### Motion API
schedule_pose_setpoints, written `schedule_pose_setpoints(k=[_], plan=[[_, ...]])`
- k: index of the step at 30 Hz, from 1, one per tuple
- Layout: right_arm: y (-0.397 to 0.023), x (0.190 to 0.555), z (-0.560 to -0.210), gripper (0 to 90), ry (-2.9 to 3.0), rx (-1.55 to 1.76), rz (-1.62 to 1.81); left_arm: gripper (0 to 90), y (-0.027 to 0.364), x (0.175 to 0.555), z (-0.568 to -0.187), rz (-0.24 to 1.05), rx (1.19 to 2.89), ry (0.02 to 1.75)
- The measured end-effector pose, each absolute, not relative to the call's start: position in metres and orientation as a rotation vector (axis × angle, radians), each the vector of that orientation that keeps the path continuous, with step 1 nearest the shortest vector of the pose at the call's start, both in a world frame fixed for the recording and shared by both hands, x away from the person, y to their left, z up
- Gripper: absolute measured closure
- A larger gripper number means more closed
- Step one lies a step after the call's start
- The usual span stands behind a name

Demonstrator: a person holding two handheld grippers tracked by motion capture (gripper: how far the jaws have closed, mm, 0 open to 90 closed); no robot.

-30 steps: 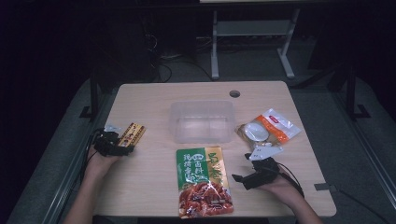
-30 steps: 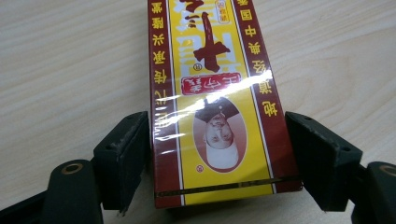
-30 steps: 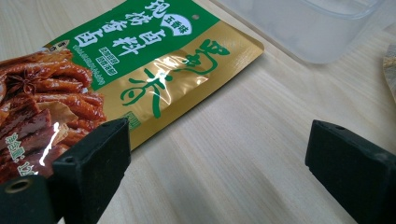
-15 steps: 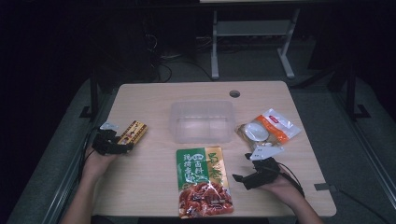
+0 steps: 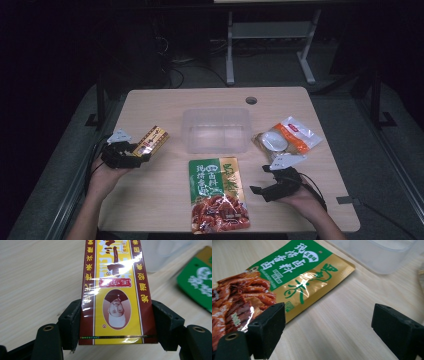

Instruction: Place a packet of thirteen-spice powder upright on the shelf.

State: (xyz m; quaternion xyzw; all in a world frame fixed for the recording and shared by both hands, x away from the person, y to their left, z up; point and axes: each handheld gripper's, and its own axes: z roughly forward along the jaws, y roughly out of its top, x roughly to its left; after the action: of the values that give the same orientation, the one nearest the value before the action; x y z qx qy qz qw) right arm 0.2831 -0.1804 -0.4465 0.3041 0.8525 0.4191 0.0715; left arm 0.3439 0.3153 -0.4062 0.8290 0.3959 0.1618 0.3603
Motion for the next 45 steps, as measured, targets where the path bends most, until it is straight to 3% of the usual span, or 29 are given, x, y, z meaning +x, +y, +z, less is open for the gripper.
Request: schedule_pose_setpoints(k=[16,45], plan=[[-0.177,0.281,-0.443,13.8,2.643,0.801,1.327,31.9,0.271,0.322,-0.384,0.284,2.162,0.688],[-0.160,0.307,-0.406,16.3,2.724,0.369,1.575,31.8,0.204,0.306,-0.394,-0.035,2.235,0.182]])
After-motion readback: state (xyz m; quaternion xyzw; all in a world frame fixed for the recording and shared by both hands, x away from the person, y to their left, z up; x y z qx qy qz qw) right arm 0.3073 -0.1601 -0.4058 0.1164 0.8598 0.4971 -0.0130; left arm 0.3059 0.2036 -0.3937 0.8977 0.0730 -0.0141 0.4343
